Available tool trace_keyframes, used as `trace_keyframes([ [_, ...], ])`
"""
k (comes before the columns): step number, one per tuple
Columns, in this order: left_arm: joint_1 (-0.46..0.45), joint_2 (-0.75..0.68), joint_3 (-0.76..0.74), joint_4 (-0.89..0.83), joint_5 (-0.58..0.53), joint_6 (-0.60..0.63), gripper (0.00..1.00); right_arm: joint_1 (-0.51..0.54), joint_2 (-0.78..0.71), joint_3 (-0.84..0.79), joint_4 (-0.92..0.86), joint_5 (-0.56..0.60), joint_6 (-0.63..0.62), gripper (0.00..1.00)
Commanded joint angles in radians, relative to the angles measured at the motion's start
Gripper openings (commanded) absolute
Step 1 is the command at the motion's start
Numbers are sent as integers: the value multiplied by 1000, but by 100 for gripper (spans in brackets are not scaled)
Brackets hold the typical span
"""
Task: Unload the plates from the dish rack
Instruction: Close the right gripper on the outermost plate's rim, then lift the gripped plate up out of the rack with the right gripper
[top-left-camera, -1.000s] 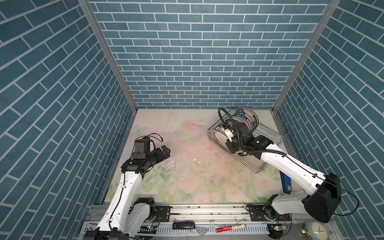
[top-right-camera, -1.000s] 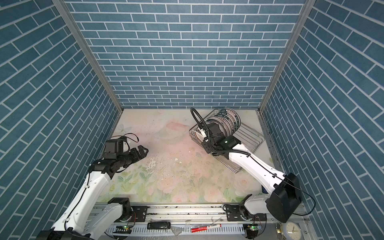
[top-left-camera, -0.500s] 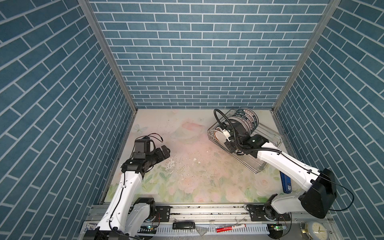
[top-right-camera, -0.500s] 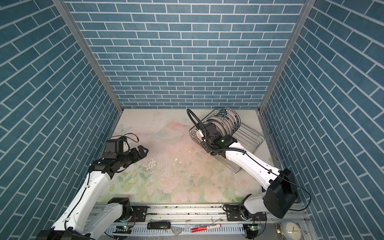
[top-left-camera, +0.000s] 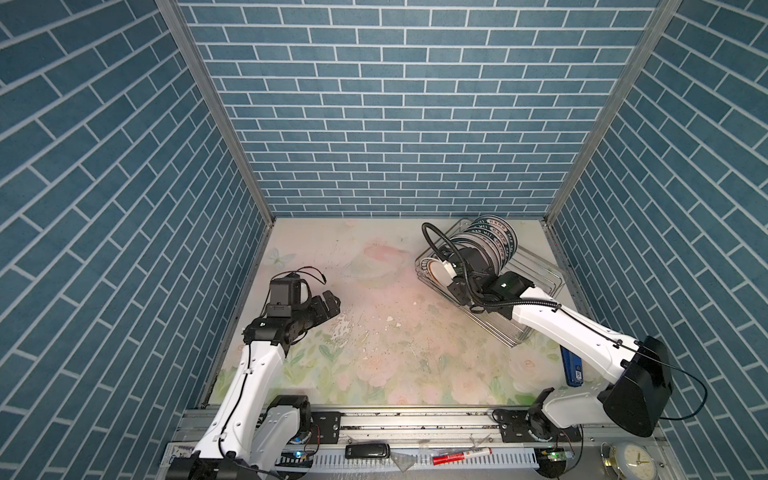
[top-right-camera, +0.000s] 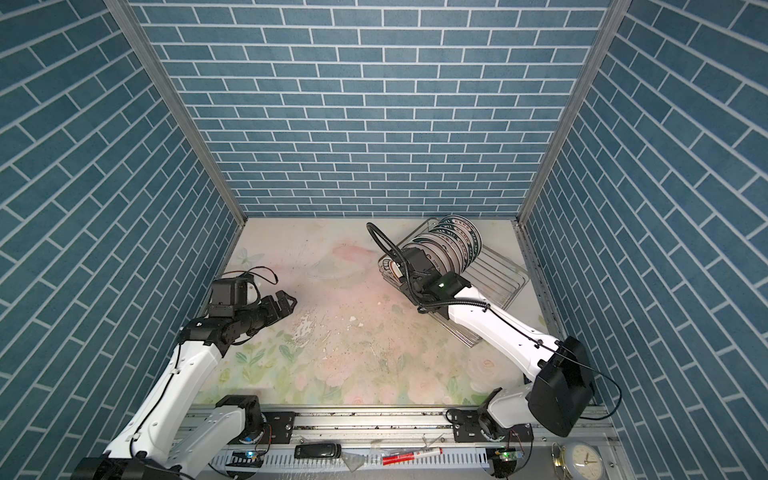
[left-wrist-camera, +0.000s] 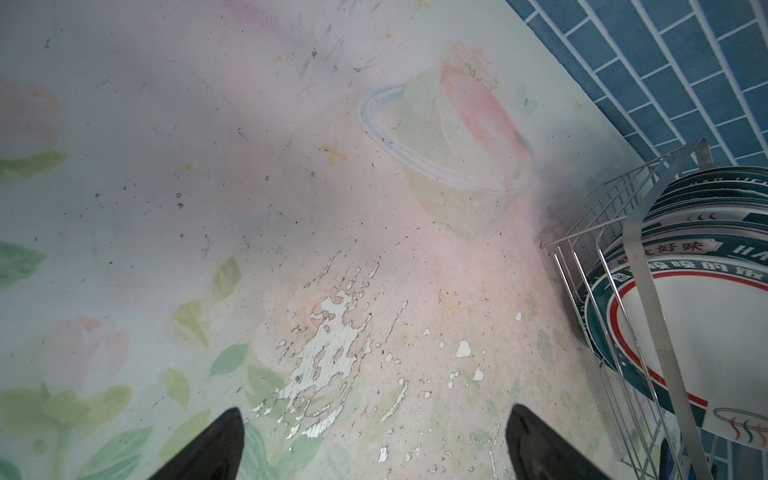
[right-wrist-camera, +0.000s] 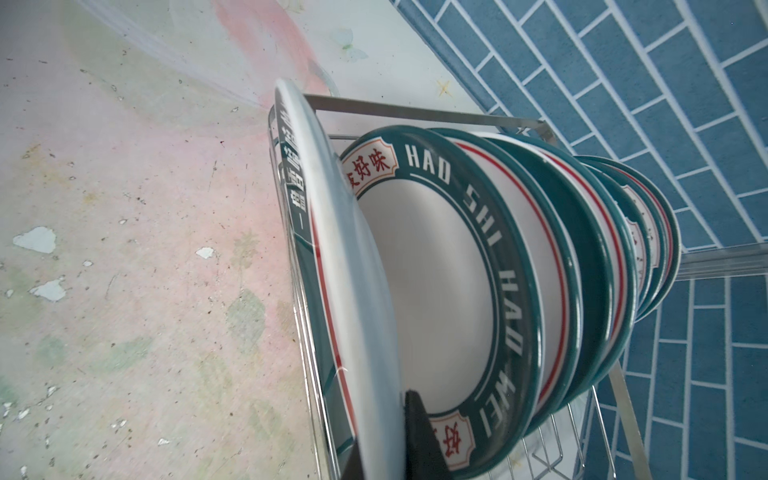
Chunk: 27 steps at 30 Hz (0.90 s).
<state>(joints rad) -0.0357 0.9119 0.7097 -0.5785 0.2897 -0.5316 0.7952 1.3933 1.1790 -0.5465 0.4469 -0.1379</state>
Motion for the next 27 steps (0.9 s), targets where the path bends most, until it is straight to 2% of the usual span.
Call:
trace_keyframes([
  [1, 3, 2, 0, -11, -8, 3, 99, 31, 1, 4, 42, -9, 24, 3],
  [7, 3, 1, 16, -18, -16, 9, 99, 50, -8, 17, 45, 52, -4, 0],
  [27, 3, 5, -1, 31, 3, -14, 99, 91, -40, 74, 75, 180, -78, 0],
])
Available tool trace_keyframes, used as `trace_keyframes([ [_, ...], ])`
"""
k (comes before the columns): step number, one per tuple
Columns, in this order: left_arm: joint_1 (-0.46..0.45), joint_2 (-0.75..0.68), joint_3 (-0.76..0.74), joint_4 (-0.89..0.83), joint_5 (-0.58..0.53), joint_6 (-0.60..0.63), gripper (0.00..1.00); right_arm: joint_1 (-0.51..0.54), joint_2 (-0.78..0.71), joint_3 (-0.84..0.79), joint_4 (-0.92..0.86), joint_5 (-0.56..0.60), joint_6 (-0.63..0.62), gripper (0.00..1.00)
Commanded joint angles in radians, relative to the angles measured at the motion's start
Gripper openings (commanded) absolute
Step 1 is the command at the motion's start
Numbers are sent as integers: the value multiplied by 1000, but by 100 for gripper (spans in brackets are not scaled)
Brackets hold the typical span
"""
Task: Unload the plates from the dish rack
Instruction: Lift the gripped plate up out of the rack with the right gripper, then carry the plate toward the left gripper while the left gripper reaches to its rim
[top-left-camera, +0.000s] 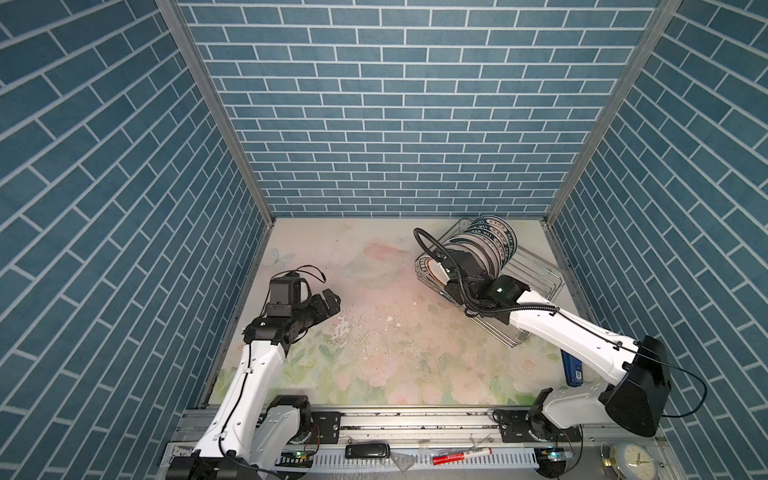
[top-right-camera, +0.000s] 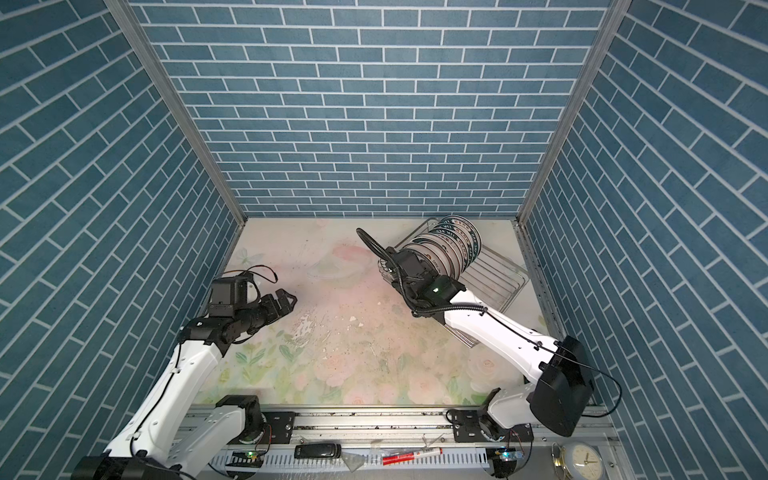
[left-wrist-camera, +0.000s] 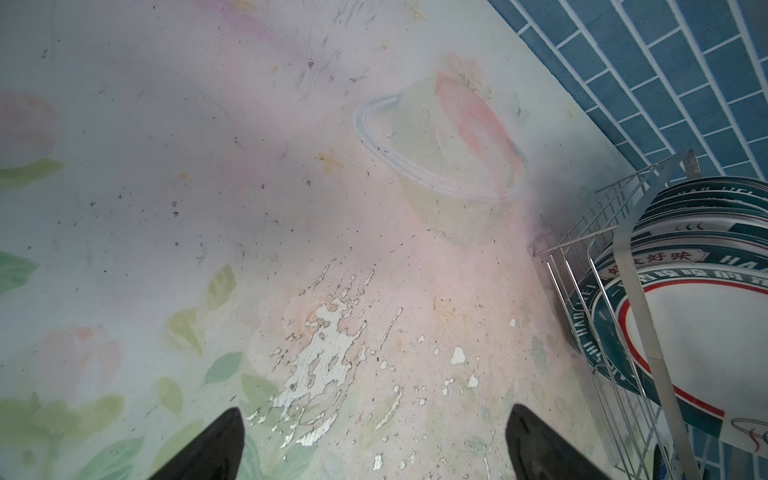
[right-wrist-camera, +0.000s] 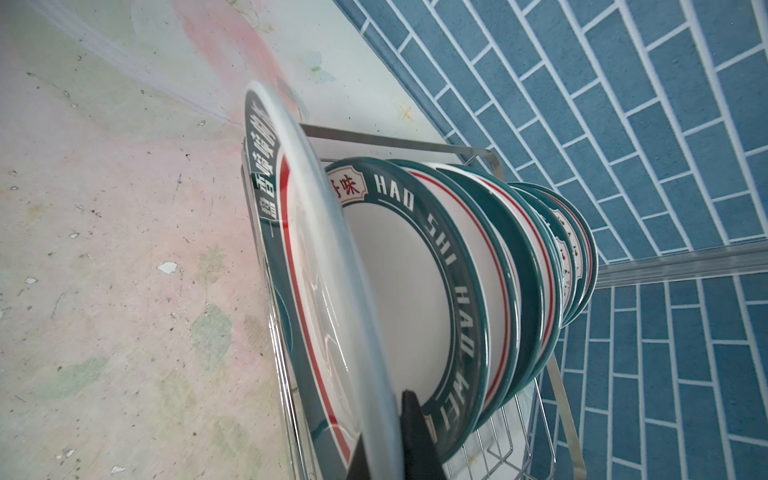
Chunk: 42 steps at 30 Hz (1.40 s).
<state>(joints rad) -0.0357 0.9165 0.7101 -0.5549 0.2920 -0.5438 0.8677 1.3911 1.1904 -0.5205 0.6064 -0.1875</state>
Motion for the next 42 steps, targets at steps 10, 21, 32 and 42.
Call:
trace_keyframes([
  [10, 3, -7, 3, 15, 13, 1, 99, 23, -98, 87, 91, 79, -52, 0],
  [21, 3, -62, -9, 81, 88, -3, 99, 22, -181, 90, 181, 124, -37, 0],
  [32, 3, -120, -44, 148, 158, -34, 99, -53, -228, 204, 43, -254, 348, 0],
  [42, 2, -162, -99, 275, 238, -63, 99, -208, -170, 131, 185, -754, 694, 0],
])
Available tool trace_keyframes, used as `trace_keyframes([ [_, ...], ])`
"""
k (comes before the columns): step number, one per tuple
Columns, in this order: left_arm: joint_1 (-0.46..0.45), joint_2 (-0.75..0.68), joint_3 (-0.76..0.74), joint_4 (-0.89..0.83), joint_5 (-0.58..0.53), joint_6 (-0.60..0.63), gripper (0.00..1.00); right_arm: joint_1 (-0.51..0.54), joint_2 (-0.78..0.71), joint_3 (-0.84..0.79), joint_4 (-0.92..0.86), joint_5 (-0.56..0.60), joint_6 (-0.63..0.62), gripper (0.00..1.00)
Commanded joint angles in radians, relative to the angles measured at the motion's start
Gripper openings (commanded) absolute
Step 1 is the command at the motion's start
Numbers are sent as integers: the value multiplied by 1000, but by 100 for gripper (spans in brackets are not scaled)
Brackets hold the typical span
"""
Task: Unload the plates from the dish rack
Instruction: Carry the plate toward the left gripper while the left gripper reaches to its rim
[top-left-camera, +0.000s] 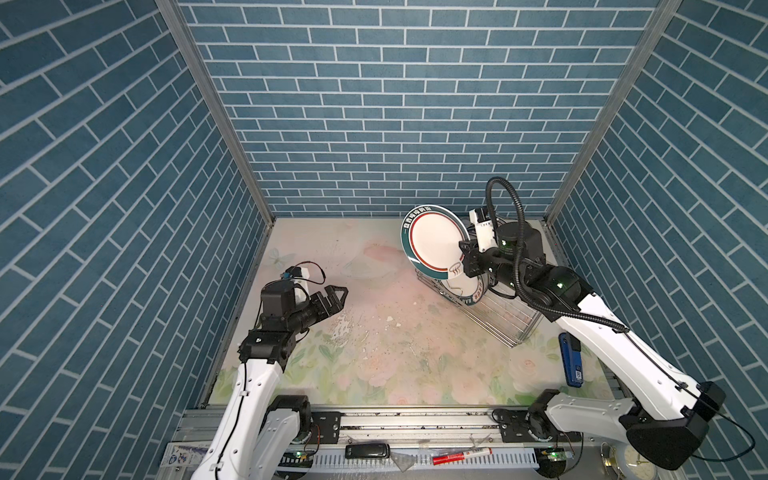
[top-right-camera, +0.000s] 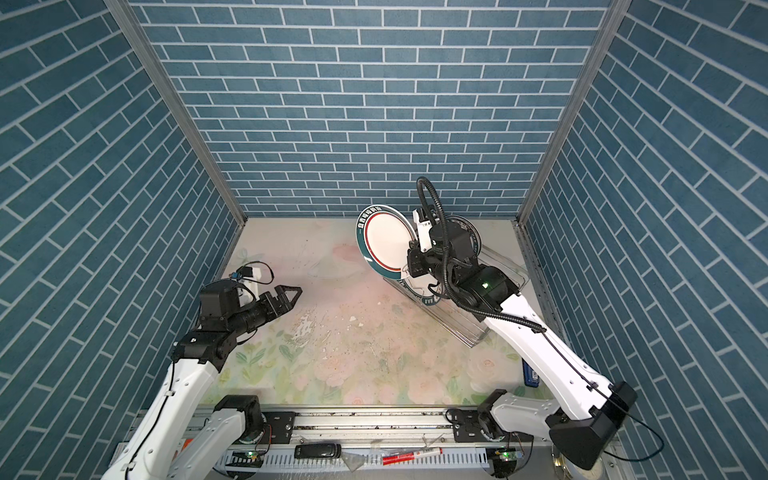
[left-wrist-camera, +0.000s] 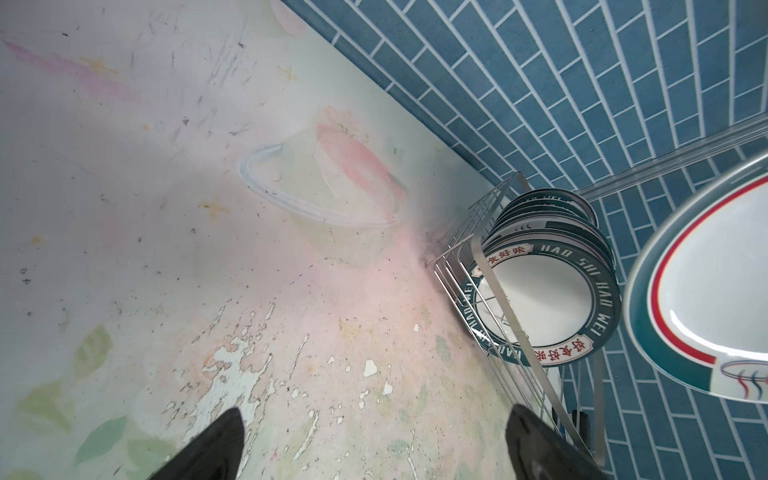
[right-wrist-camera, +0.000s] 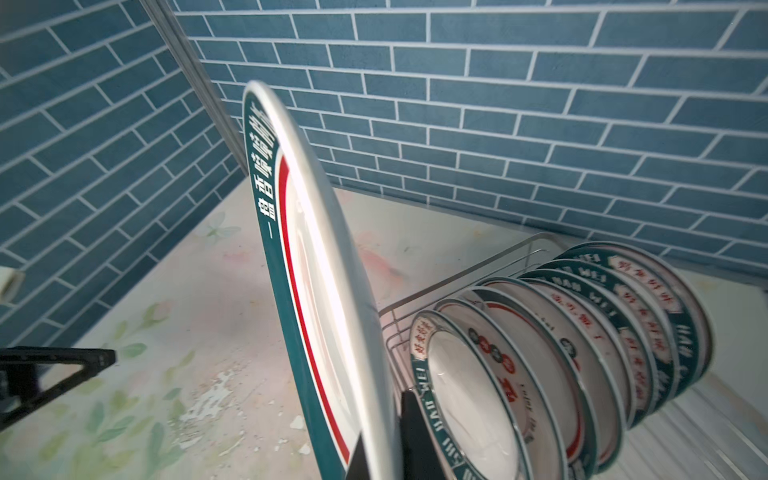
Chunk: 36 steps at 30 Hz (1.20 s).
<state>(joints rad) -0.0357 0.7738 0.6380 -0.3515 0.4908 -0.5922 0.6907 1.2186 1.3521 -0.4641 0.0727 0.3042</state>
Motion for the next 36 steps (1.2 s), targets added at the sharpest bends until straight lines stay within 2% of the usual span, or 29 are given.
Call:
trace_keyframes([
  [1, 2, -25, -34, 90, 45, -19, 99, -46, 7, -57, 180, -276, 246, 0],
  [7, 2, -46, -60, 165, 71, -54, 99, -62, 80, -137, 356, -429, 430, 0],
  [14, 2, -52, -58, 168, 75, -66, 99, -62, 174, -207, 537, -495, 590, 0],
  [21, 2, 12, -90, 293, 134, -106, 99, -55, 275, -249, 671, -558, 708, 0],
  [36, -3, 123, -114, 465, 187, -144, 97, 42, 436, -240, 799, -591, 799, 0],
])
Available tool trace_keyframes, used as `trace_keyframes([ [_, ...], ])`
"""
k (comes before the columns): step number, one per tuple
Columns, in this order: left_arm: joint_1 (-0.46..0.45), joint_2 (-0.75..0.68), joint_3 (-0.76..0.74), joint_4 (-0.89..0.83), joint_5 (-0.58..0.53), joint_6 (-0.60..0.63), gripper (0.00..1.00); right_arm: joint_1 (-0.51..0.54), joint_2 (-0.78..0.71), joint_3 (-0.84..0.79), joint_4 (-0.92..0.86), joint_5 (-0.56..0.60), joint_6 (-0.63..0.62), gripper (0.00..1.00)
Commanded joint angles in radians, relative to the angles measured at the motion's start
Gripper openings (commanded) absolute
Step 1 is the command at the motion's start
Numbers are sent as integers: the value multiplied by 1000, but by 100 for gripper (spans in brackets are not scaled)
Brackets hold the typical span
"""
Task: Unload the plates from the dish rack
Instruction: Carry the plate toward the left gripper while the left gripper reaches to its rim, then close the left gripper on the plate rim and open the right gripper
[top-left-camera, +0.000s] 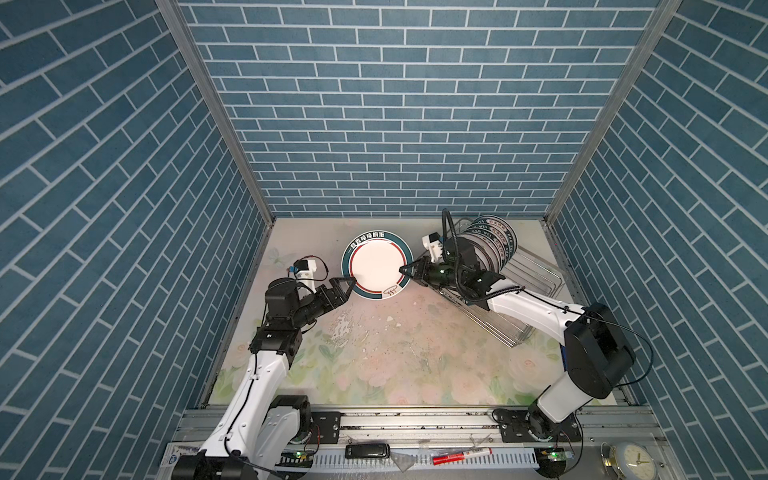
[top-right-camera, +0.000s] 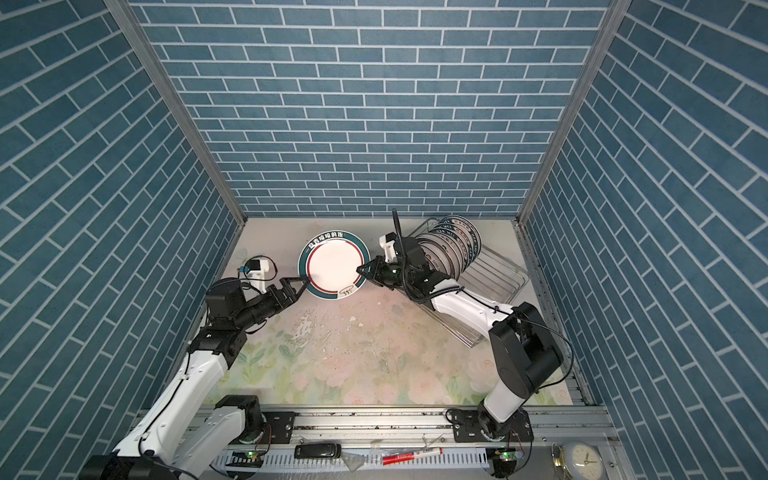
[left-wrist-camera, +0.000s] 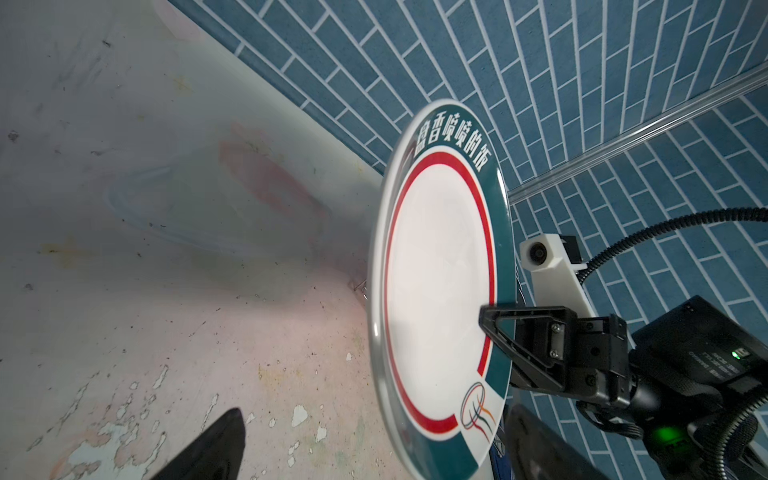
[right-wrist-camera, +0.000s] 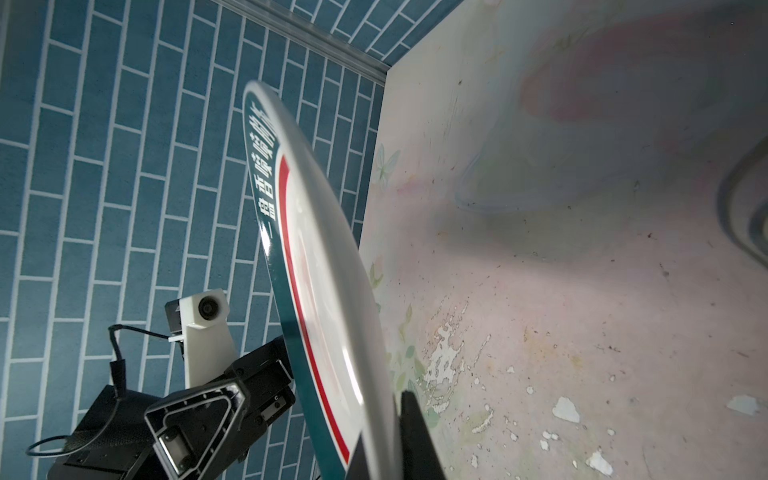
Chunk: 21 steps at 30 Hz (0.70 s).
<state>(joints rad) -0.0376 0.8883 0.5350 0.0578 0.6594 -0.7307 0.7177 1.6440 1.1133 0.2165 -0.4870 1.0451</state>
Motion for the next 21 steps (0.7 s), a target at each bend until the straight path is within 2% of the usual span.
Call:
trace_keyframes([
  [1, -1, 14, -10, 61, 19, -6, 95, 18, 18, -7, 138, -38, 67, 0],
  [5, -1, 52, -5, 77, 23, -4, 83, 27, 30, -15, 169, -46, 82, 0],
  [7, -1, 71, -3, 85, 28, -5, 72, 31, 33, -17, 172, -48, 82, 0],
  [9, -1, 83, -1, 82, 28, -7, 67, 33, 34, -19, 175, -42, 81, 0],
  [13, -2, 99, 3, 70, 25, -2, 50, 34, 52, -15, 175, -40, 78, 0],
  [21, -1, 113, 12, 56, 28, 8, 35, 48, 67, -10, 175, -26, 50, 0],
])
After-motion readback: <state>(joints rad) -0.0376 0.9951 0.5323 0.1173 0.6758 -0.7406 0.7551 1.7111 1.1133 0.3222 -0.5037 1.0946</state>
